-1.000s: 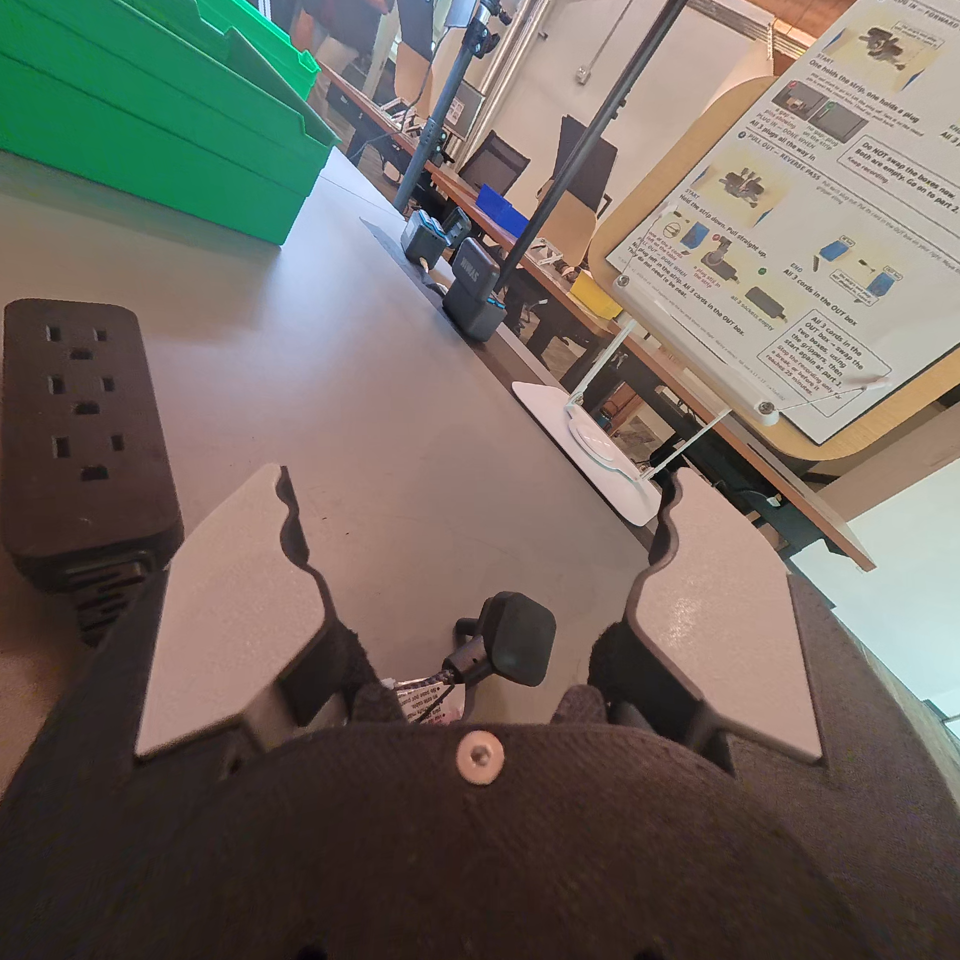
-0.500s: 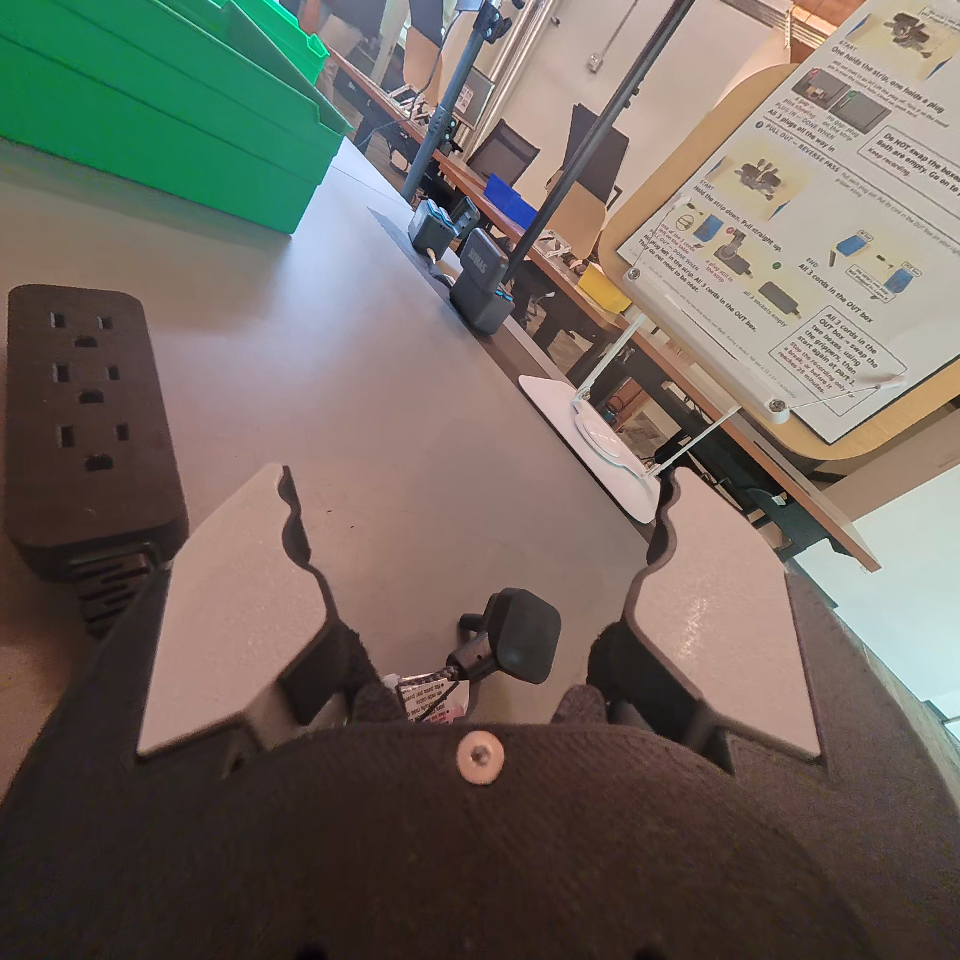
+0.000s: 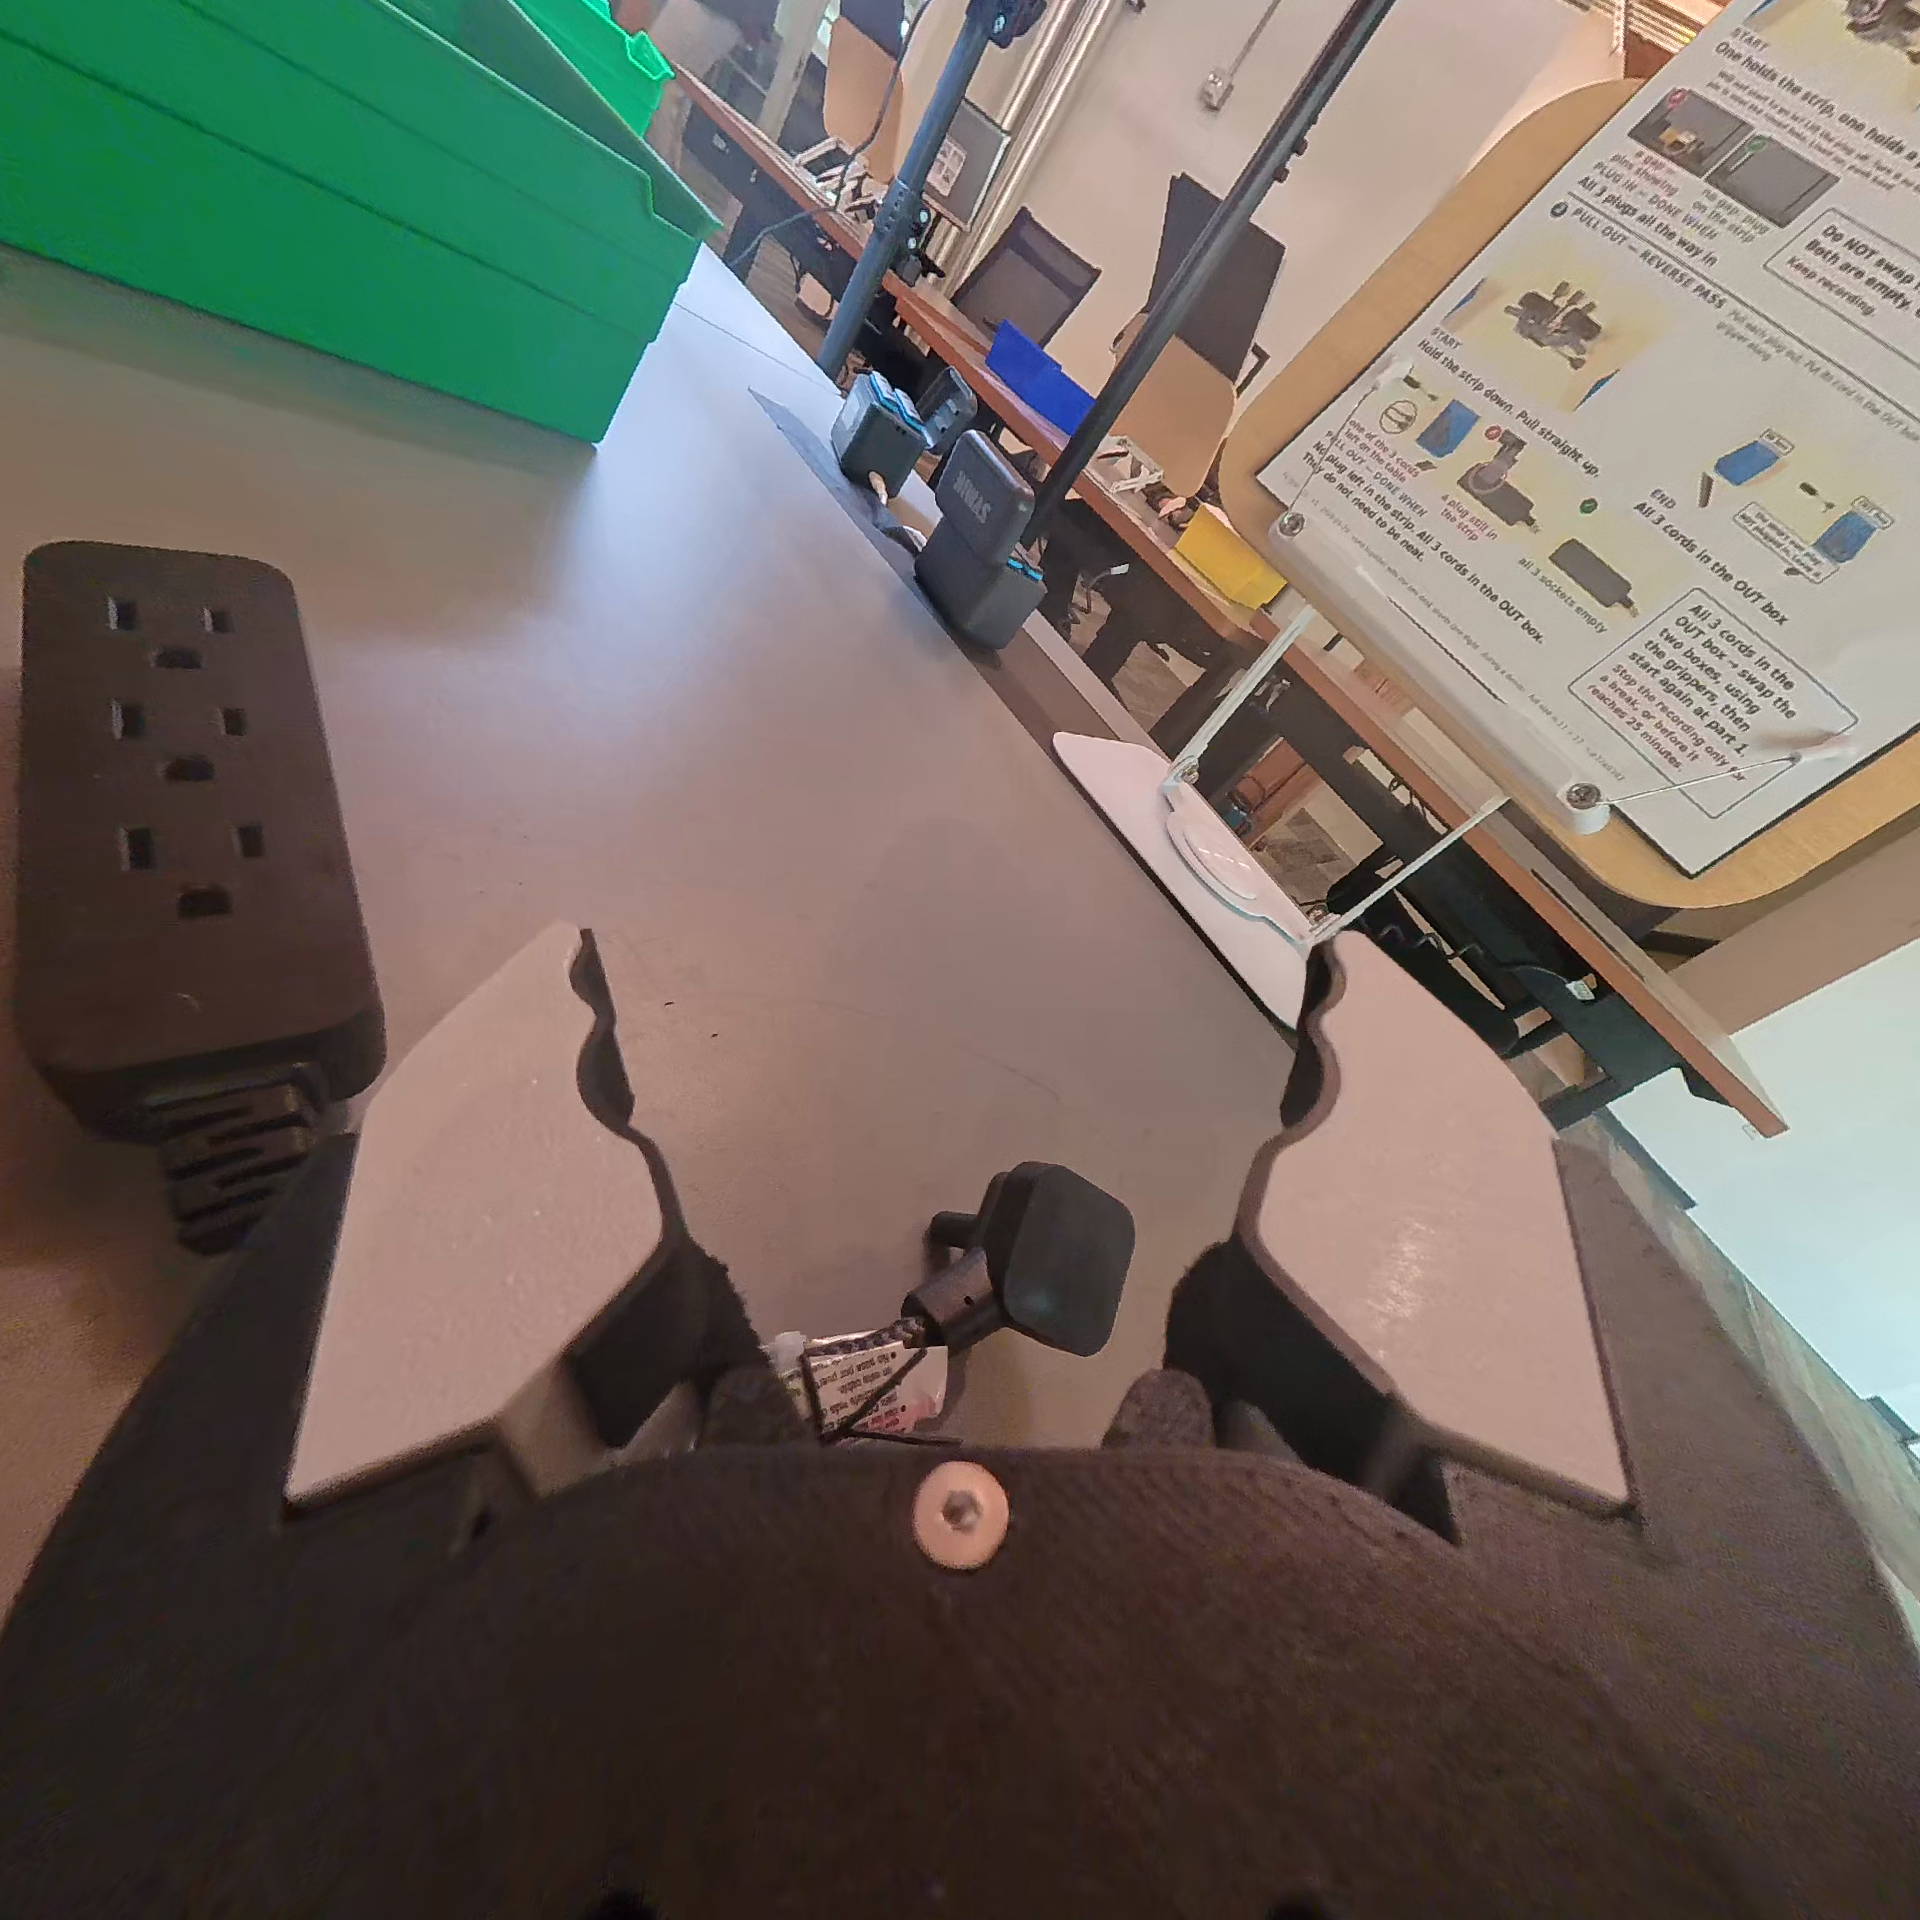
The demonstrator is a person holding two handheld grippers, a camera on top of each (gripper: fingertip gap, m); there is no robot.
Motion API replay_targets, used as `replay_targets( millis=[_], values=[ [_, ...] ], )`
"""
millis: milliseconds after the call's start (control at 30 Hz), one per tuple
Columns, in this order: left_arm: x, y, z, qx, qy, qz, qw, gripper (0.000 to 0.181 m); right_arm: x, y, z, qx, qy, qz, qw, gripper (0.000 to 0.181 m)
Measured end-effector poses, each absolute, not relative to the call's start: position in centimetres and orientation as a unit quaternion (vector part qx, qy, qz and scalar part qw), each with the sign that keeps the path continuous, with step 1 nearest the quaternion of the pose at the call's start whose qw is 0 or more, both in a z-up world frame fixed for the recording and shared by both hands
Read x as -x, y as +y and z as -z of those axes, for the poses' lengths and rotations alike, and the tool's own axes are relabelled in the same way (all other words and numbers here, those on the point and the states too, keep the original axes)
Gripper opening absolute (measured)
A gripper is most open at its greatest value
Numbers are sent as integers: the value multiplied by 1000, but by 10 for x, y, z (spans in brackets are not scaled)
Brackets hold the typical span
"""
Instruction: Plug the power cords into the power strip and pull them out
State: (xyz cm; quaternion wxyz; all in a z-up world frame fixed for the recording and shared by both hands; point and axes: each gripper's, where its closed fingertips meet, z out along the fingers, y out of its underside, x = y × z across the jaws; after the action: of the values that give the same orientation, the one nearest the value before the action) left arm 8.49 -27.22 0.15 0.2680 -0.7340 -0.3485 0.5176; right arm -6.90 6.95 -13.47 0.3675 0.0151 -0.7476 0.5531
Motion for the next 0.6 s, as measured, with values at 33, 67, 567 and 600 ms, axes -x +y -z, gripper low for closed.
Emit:
replay_targets(
  millis=[33,67,567,600],
  values=[
    [-82,-269,-9,715,-355,-529,287,4,69,69,136,-16,-749,-552,366,123],
    [-80,-265,-15,701,-356,-539,303,3,68,69,136,-17,-750,-551,365,123],
    [-95,-193,-144,513,-197,-668,502,3,61,65,137,-29,-753,-559,346,119],
    [-99,-189,-150,491,-195,-654,541,3,59,64,136,-29,-752,-564,340,119]
  ],
)
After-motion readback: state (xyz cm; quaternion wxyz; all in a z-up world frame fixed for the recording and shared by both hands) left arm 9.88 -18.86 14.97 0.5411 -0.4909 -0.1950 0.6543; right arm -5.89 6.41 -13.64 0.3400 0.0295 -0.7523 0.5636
